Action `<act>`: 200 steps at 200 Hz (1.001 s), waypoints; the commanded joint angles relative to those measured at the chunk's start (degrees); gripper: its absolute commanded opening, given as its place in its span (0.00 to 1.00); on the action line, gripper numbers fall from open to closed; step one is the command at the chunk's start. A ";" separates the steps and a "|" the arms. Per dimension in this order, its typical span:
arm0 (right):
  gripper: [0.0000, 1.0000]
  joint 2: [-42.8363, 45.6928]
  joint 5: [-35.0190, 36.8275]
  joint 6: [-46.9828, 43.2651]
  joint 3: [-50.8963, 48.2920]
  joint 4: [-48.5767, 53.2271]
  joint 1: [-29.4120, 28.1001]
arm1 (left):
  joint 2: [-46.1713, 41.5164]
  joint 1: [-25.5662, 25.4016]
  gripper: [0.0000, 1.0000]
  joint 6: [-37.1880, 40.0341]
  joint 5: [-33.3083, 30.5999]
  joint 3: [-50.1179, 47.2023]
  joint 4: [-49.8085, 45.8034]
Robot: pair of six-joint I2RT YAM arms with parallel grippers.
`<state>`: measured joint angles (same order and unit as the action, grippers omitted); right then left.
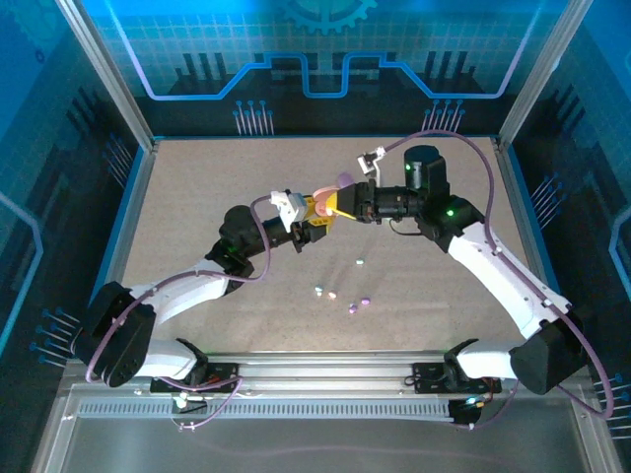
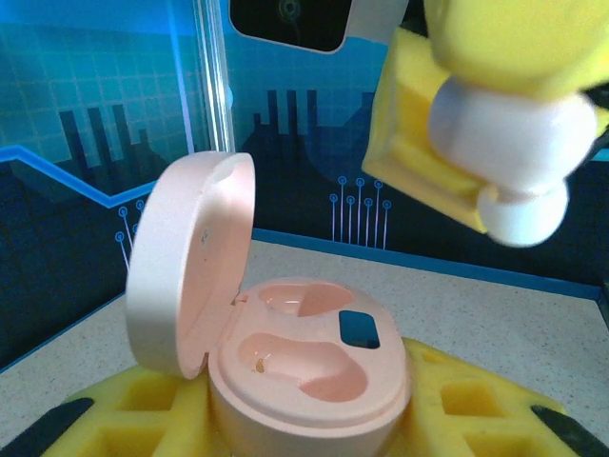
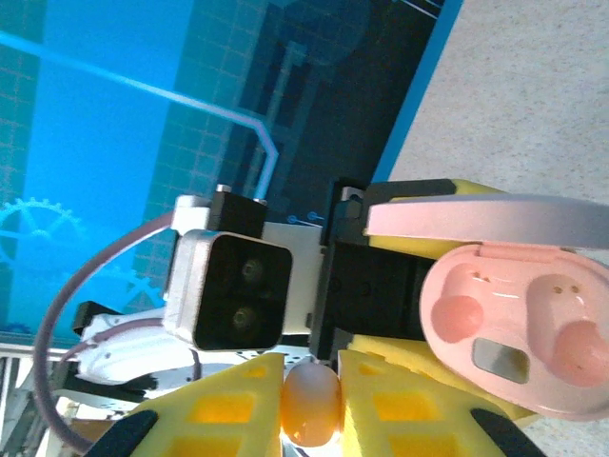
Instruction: Insert the wireless bluetooth earbuds into the charging case
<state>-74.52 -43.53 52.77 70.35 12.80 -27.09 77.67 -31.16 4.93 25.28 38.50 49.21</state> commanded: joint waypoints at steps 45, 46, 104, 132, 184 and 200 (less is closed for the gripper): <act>0.21 -0.46 9.03 -6.88 3.91 5.57 -3.37 | 0.29 -1.45 0.28 1.23 0.21 1.60 2.11; 0.21 -0.50 9.14 -6.97 3.96 5.70 -3.43 | 0.25 -1.41 0.28 1.23 0.17 1.63 2.07; 0.20 -1.24 15.63 -9.40 4.71 8.90 -4.90 | 0.38 -1.80 0.28 0.48 0.06 1.65 2.47; 0.20 -1.77 15.88 -9.56 4.66 8.64 -5.34 | 0.38 -1.88 0.28 0.26 0.13 1.66 2.75; 0.20 -2.65 16.27 -9.52 4.97 8.45 -6.21 | 0.64 -2.15 0.28 0.06 0.12 1.66 2.99; 0.20 -2.73 16.88 -9.67 5.12 8.41 -6.46 | 0.72 -2.16 0.29 0.05 0.12 1.54 3.16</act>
<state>-76.58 -28.23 44.47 73.60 20.47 -32.32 78.06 -32.75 4.84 25.28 38.52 49.32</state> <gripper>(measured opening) 0.205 0.373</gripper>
